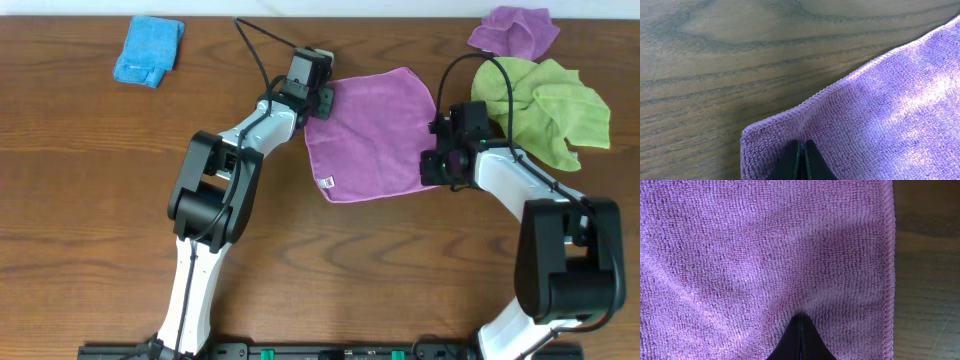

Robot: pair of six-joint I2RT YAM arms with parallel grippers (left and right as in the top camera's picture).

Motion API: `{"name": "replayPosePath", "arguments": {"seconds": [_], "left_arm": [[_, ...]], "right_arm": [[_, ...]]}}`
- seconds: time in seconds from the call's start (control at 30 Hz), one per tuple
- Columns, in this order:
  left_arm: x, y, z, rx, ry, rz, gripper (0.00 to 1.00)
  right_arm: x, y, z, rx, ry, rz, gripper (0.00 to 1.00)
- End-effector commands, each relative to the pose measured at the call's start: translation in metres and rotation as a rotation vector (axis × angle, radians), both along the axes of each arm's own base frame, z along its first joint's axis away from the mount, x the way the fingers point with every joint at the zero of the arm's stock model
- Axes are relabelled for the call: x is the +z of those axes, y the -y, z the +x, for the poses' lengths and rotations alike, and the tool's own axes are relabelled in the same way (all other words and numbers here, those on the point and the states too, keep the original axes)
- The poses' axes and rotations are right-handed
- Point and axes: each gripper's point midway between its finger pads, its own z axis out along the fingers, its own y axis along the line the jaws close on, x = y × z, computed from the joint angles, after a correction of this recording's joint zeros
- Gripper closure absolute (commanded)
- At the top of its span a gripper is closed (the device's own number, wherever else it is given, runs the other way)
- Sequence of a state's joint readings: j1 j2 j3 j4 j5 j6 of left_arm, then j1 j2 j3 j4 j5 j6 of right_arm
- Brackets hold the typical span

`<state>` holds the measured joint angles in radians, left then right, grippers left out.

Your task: Fold the cloth

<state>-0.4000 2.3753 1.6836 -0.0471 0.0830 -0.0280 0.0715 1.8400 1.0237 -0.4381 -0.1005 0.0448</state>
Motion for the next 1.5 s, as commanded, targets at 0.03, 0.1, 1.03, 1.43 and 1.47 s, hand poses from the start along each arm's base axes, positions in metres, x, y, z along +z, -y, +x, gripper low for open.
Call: {"name": "replayPosePath", "arguments": {"seconds": [0.03, 0.1, 1.03, 1.43, 1.47], "left_arm": [[-0.018, -0.006, 0.000, 0.002, -0.028, 0.014, 0.94], [-0.018, -0.009, 0.002, 0.008, -0.029, 0.014, 0.94], [-0.033, -0.003, -0.032, -0.168, -0.195, -0.078, 0.94], [-0.032, 0.017, -0.041, -0.205, -0.200, -0.082, 0.94], [-0.029, 0.018, -0.039, -0.201, -0.190, -0.089, 0.94]], "right_arm": [[-0.008, -0.013, -0.013, 0.024, -0.053, 0.006, 0.98], [-0.009, -0.021, -0.020, 0.048, -0.074, 0.005, 0.98], [-0.014, -0.048, -0.050, 0.071, -0.167, -0.055, 0.99], [-0.015, -0.019, -0.046, -0.020, -0.186, -0.037, 0.98], [-0.014, -0.021, -0.046, -0.018, -0.187, -0.029, 0.98]]}}
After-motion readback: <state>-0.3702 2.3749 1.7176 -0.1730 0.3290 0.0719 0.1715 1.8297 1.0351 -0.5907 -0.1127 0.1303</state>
